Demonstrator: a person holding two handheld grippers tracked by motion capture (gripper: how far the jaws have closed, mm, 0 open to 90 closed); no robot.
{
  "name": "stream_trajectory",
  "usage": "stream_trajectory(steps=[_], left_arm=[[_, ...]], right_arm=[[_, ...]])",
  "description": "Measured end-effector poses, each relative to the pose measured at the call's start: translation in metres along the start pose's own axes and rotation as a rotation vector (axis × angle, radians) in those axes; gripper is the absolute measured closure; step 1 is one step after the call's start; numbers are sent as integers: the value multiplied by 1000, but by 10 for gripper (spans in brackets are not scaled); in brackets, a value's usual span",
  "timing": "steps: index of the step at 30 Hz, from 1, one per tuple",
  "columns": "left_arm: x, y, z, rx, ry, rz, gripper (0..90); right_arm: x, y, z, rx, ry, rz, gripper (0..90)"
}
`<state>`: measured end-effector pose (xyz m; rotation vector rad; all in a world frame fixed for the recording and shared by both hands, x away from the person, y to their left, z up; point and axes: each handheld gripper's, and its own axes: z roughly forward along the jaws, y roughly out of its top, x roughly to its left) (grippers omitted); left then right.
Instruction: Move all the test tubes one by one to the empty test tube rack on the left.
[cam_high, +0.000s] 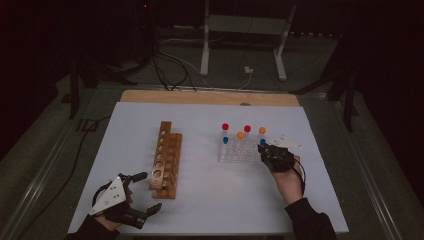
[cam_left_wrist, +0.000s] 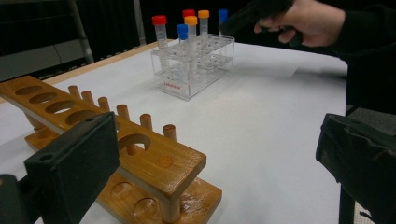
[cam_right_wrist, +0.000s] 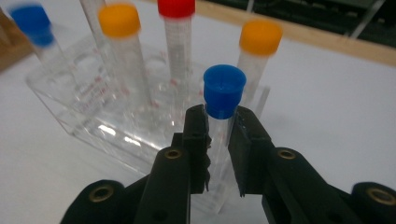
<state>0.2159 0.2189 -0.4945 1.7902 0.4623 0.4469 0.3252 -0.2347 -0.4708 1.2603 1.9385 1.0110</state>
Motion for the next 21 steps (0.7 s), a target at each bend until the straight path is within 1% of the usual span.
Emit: stream_trajectory(steps=[2,3,4,7,8,9,12,13,15,16,17,18,19,21], left_arm=[[0,0,-1,1,7,2,4],[0,0,-1,-1,8,4,4],[0,0,-1,-1,6,-2,4],[-1,1,-1,4,11,6,4],[-1,1,-1,4,11,6,4],[-1,2,-1,6,14,8,4],[-2,5,-1,15,3,-3,4],[-1,5,-1,20,4,-4,4],[-1,7,-2,18,7,-6,4],[-1,7,-2,18,7,-6,4],[-1,9,-3,13,3,-11,4],[-2,11,-3,3,11,-10,4],[-4,15,-4,3,2,-2,4],[-6,20,-5,-9,-26,-7,4]], right_arm=[[0,5,-7,-27,-2,-2,770],[1,8,-11,-41,-14,-14,770],[1,10,-15,-51,-17,-17,770],[2,14,-23,-70,-12,-25,770],[2,14,-23,-70,-12,-25,770],[3,17,-29,-88,-11,-24,770],[4,23,-41,-129,-20,-40,770],[5,25,-45,-140,-16,-46,770],[8,28,-52,-156,-9,-55,770],[8,28,-52,-156,-9,-55,770],[10,29,-55,-162,2,-62,770],[15,30,-60,-167,28,-69,770],[17,31,-62,-167,44,-78,770],[24,32,-65,-169,79,-94,769]])
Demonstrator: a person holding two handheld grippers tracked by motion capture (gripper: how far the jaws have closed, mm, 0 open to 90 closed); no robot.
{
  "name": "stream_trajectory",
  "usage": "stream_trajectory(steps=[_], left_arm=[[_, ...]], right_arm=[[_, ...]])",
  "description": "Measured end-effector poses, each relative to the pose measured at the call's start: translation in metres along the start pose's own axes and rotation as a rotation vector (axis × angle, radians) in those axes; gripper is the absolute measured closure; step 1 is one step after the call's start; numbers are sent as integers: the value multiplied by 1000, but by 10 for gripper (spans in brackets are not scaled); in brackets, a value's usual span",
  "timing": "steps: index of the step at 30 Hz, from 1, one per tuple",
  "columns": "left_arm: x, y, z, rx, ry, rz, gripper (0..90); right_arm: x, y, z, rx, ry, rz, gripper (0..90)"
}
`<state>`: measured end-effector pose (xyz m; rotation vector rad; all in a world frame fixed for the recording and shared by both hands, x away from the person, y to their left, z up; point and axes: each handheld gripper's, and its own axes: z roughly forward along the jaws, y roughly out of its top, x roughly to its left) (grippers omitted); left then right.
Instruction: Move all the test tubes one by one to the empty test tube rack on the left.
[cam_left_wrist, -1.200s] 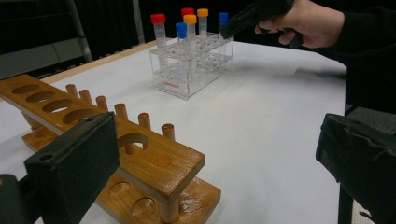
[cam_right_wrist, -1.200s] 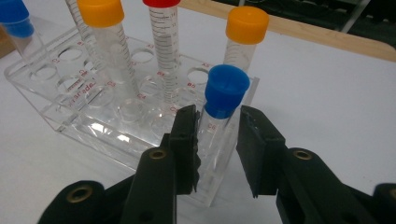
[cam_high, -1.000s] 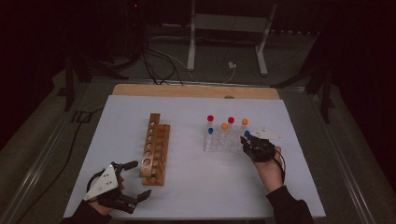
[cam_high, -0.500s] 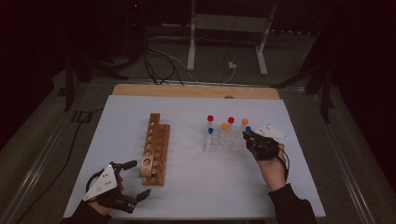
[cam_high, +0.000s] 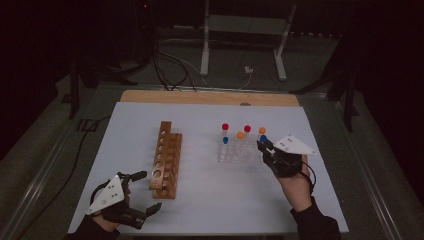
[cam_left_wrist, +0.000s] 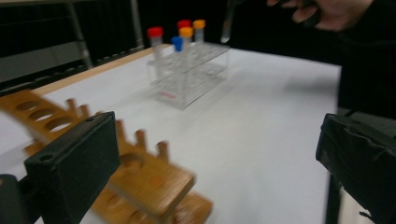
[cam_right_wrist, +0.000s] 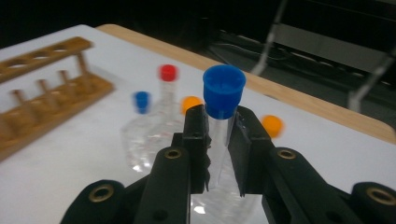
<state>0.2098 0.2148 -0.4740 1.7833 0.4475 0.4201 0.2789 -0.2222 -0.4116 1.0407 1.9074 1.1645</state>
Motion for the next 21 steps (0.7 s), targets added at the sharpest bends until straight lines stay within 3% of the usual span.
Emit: stream_trajectory(steps=[4,7,10,13,14,21], left_arm=[[-5,11,2,-17,-1,24,5],[-5,26,6,-15,-25,-8,4],[-6,33,9,3,-31,-6,5],[-8,44,17,10,-41,-3,4],[-8,52,25,18,-63,-11,4],[-12,71,49,43,-115,-10,4]], right_arm=[[11,1,-2,7,65,-14,770],[21,0,-2,17,104,-36,770],[26,-1,-2,23,136,-38,770],[38,-2,-3,30,194,-63,770],[41,-3,-3,32,208,-66,770],[60,-5,-3,39,289,-96,770]])
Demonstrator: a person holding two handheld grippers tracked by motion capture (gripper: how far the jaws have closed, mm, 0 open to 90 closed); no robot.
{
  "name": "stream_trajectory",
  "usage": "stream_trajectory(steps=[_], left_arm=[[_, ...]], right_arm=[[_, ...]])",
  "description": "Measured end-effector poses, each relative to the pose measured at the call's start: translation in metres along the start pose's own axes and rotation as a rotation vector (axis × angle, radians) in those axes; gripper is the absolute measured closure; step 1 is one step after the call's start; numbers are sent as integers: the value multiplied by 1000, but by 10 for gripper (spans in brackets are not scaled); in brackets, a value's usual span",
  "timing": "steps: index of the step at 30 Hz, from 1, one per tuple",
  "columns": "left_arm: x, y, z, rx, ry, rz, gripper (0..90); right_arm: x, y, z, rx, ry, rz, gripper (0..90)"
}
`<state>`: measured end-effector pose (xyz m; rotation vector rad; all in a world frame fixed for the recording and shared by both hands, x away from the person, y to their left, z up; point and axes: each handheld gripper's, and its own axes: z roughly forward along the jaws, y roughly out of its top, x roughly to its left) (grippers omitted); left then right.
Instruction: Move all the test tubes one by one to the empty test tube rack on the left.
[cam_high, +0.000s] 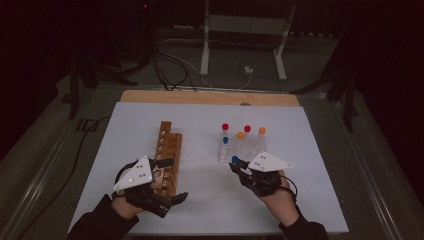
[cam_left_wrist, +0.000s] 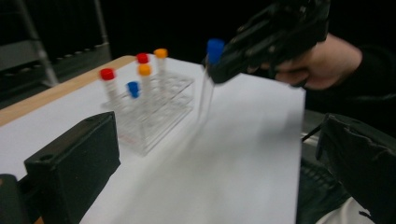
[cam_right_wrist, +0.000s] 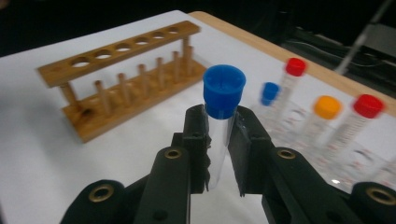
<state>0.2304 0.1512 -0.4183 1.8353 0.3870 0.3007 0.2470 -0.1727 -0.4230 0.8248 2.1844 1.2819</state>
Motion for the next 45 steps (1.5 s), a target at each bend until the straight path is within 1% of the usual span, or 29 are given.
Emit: stream_trajectory(steps=[1,2,4,5,6,8,10,12,13,14,15,17,18,19,21,23,24,26,28,31,35,36,37,38,39,41,42,43,45], left_arm=[[-1,5,6,5,-9,-6,5],[-1,5,6,5,-9,-6,5],[-2,10,12,12,-18,-6,5],[-2,13,19,31,-14,-17,5],[-2,15,21,31,-21,-21,5],[-1,18,27,31,5,-38,26],[0,21,33,40,17,-56,27],[0,23,35,35,21,-62,50],[0,24,38,33,15,-67,50],[-2,26,43,35,19,-67,67],[-2,26,46,33,12,-70,83],[-2,26,48,33,13,-67,137],[-4,26,54,33,4,-63,174],[-5,26,57,36,4,-57,180],[-6,25,61,36,10,-52,235],[-6,25,65,32,4,-64,272],[-7,24,66,30,5,-61,307],[-7,24,67,30,3,-58,347],[-8,25,69,30,-8,-52,393],[-10,26,73,42,-15,-33,463],[-12,26,77,56,-24,-26,534],[-13,26,79,65,-23,-10,553],[-13,26,79,65,-23,-10,572],[-13,26,81,75,-23,-6,601],[-13,26,81,79,-15,-6,628],[-13,26,82,81,-15,-6,697],[-13,26,83,88,-30,-8,720],[-14,26,83,89,-22,4,748],[-15,27,83,91,-10,21,762]], right_arm=[[3,0,1,1,9,-6,770],[5,0,1,1,19,-10,770],[9,0,2,2,35,-20,770],[11,0,2,2,43,-22,770],[13,0,3,0,51,-20,770],[16,1,3,-1,63,-24,770],[19,1,3,-1,73,-31,770],[21,1,4,2,82,-32,770],[21,1,4,2,82,-32,770],[24,0,6,5,90,-38,770],[25,0,6,6,93,-38,770],[26,0,8,7,99,-38,770],[27,-1,8,8,105,-36,770],[28,-1,8,8,108,-37,770],[30,-1,9,9,113,-42,770],[31,-1,9,10,118,-40,770],[32,-1,9,9,121,-40,770],[33,-1,10,13,125,-46,770],[34,-2,12,14,132,-44,770],[35,-2,13,17,136,-44,770],[35,-1,12,13,137,-43,770],[35,-1,12,12,134,-43,769],[35,-1,12,14,133,-44,769],[35,-1,12,14,135,-43,769],[35,-1,12,13,135,-42,770],[35,-1,12,14,136,-45,770],[35,-1,12,14,135,-42,769],[35,-1,12,13,134,-42,769],[34,-1,12,15,136,-37,769]])
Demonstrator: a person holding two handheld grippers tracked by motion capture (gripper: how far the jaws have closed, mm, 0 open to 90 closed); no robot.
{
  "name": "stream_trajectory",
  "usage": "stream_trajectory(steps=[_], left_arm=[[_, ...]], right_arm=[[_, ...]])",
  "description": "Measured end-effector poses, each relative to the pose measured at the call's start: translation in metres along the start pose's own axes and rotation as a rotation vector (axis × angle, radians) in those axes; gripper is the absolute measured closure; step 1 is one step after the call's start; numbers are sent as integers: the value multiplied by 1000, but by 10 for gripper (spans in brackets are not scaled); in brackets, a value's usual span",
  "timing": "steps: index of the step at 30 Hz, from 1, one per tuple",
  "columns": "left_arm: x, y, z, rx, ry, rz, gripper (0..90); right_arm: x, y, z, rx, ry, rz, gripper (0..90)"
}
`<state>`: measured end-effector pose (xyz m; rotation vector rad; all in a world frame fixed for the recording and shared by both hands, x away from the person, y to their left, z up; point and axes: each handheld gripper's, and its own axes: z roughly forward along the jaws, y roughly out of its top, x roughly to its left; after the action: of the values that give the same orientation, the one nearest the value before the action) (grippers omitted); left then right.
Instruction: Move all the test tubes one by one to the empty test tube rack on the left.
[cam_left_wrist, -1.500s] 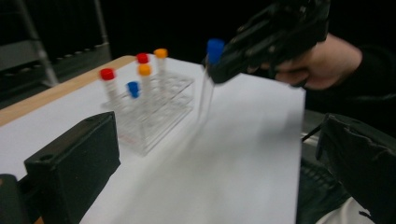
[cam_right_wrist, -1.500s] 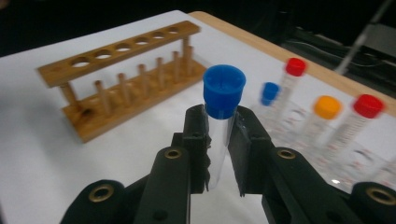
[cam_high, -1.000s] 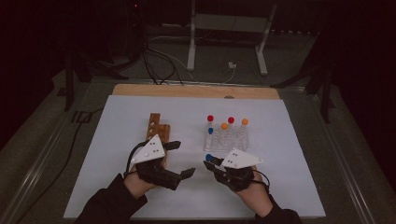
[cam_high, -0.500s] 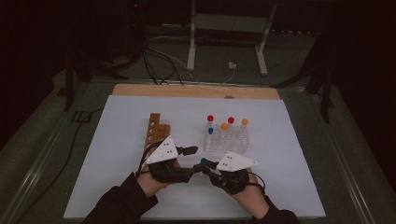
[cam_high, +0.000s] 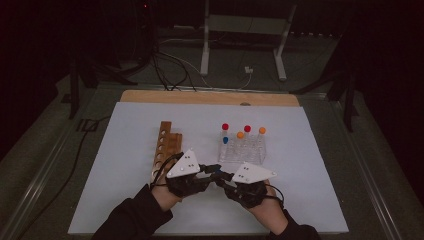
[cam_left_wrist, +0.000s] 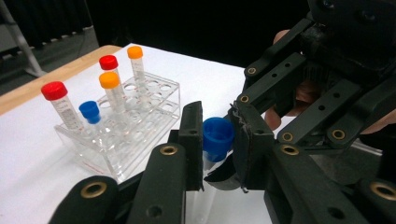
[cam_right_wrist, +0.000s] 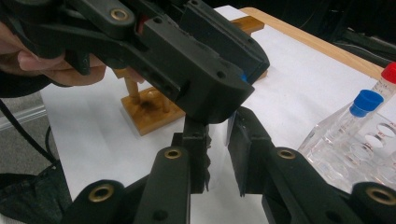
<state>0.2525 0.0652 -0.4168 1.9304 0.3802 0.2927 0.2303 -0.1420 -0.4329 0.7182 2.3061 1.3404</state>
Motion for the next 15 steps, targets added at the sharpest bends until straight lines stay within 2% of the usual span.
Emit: stream_trajectory(steps=[4,5,6,8,10,15], left_arm=[[1,1,-1,-8,6,6,776],[3,2,-3,-18,10,0,777],[4,2,-5,-20,19,5,777],[6,2,-7,-21,27,11,778],[15,3,-14,-27,47,-4,778],[32,9,-30,-27,105,-5,778]], right_arm=[[-1,0,0,-8,4,12,756],[-3,0,0,-10,10,32,620],[-4,0,-1,-15,5,37,595],[-6,-1,-2,-20,-6,44,466],[-9,-2,-2,-25,-7,54,383],[-17,-5,-4,-53,-13,83,231]])
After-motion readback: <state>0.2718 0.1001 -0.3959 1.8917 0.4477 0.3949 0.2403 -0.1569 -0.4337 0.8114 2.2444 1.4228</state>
